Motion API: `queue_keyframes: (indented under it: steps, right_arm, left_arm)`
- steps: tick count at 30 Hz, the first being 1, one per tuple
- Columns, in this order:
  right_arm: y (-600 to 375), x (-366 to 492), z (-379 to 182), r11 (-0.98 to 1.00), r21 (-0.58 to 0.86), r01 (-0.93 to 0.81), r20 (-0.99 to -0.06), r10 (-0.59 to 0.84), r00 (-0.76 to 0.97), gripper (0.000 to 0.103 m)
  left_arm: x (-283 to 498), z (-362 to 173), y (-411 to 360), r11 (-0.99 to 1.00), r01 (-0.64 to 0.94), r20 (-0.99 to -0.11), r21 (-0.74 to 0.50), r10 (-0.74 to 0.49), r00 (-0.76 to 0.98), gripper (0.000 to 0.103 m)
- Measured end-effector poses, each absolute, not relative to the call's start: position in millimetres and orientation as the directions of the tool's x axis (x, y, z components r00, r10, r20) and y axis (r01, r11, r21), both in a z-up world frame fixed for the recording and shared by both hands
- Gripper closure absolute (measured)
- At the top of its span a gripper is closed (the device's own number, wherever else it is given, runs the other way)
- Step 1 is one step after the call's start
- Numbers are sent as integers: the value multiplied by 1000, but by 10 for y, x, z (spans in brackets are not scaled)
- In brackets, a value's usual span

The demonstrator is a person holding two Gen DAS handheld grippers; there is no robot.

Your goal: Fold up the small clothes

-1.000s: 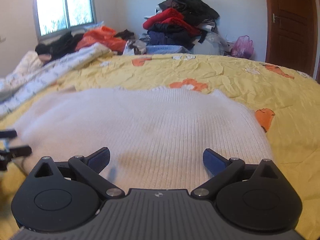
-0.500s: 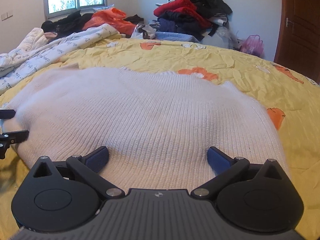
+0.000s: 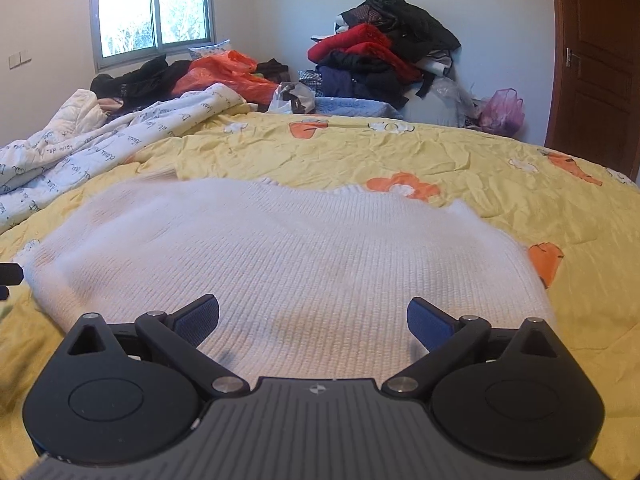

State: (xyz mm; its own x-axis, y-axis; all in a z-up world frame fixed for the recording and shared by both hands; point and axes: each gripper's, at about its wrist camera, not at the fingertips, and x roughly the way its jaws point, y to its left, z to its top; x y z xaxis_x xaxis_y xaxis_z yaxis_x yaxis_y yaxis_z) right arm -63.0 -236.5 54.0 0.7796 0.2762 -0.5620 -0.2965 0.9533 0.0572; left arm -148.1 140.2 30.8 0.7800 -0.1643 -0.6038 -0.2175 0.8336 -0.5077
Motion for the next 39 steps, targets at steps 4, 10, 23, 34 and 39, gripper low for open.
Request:
queue_keyframes:
  steps: [4,10,23,34,39]
  right_arm:
    - [-2345,-658,546,948,81,-307,-559,298,774,0]
    - [-2435,-725,569,948,101,-303,-551,307,776,0]
    - [-2697,-770,560,946,187,-264,-532,324,782,0]
    - [-3023,-780,684,920,319,-227,-467,361,807,0]
    - [-3486,-733,675,833,535,-141,-417,405,814,0]
  left_arm:
    - [-1355,200,1429,720,-271,-592,-639,-235,771,3]
    - [-1033,228,1319,704,-343,-620,-622,-174,765,12]
    - [-1031,336,1168,789,-395,-664,-470,-22,748,89]
    - [-809,986,19,974,-79,-498,-211,-37,867,91]
    - [-809,807,-845,989,147,-498,3,-126,858,91]
